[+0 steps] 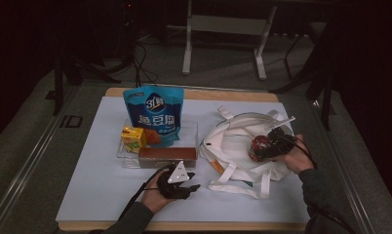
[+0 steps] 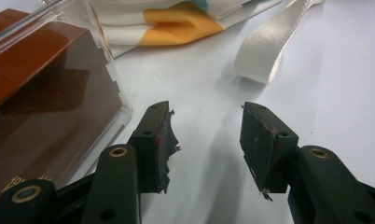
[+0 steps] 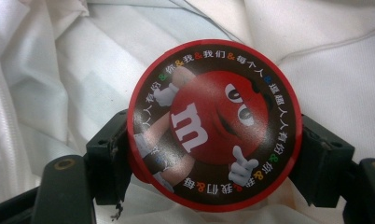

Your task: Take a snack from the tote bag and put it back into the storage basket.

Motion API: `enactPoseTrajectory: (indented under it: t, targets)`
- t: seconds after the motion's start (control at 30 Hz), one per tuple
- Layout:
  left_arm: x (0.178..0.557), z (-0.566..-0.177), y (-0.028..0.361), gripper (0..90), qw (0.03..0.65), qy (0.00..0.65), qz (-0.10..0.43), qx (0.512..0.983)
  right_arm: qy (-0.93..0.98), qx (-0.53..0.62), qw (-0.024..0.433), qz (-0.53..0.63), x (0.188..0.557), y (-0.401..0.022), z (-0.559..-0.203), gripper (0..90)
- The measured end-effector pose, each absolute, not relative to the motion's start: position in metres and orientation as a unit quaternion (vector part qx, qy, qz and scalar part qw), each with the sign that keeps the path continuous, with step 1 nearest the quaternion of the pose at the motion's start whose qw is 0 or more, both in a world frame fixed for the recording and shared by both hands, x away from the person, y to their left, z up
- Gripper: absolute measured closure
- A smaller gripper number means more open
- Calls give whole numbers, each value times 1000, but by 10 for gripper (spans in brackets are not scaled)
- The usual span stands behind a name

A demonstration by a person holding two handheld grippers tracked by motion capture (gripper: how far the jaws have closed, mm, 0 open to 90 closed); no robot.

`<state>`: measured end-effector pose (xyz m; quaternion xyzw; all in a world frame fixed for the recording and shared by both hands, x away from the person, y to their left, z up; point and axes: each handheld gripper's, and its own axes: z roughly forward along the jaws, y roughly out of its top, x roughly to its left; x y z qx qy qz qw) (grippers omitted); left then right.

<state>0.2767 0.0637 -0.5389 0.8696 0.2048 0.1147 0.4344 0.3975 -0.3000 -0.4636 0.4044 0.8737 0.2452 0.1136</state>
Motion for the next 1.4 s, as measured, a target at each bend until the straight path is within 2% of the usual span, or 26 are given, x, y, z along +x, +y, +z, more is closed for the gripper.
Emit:
enactPoseTrajectory:
  t: [1.4]
  targets:
    - [277, -539, 64, 528, 435, 205, 114, 869, 892, 353, 116, 258, 388, -270, -437, 253]
